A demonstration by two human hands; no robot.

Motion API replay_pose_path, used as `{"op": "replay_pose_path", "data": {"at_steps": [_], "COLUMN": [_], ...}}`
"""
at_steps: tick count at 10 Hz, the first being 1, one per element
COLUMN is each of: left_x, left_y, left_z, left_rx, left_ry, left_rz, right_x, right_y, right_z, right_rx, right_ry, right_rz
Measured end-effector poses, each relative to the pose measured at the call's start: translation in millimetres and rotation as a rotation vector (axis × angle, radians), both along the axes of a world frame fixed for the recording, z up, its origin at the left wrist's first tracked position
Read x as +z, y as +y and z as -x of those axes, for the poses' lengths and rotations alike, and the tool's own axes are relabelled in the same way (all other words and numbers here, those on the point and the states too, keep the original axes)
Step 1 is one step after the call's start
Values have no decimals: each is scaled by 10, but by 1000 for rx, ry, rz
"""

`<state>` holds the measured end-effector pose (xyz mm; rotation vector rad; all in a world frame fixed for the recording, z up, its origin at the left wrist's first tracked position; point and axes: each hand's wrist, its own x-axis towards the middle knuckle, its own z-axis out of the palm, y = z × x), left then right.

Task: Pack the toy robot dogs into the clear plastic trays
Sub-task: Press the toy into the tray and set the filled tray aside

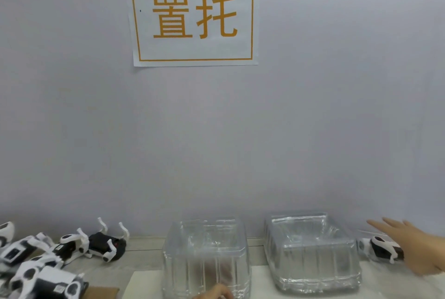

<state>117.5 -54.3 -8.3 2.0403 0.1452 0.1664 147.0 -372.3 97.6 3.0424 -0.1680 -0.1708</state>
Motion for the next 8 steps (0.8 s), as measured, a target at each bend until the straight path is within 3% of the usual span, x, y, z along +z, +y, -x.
{"op": "replay_pose_path", "data": {"at_steps": [1, 2, 3, 4, 5, 6, 7, 8], "left_x": [37, 10, 190, 292, 330, 407, 459, 430], "left_y": [-914, -867, 537, 1160, 1114, 1265, 1370, 1519], "left_z": [-102, -77, 184, 625, 776, 770, 740, 674], "left_rx": [-90, -204, -233, -224, -197, -56, 130, 322], "left_ry": [162, 211, 224, 46, -25, -115, -267, -382], "left_rz": [-65, 32, -120, -297, -224, -176, -58, 27], "right_x": [219, 445, 463, 145, -320, -724, -846, -890], "right_y": [174, 620, 1373, 2002, 2471, 2688, 2633, 2437], "right_z": [174, 366, 741, 995, 1133, 1182, 1119, 1033], "right_rx": [89, 202, 325, 441, 458, 284, 234, 137], "right_ry": [-228, -465, -733, -723, -528, -563, -337, -285], "right_rz": [-118, -372, -784, -1007, -1180, -1233, -1310, -1327]}}
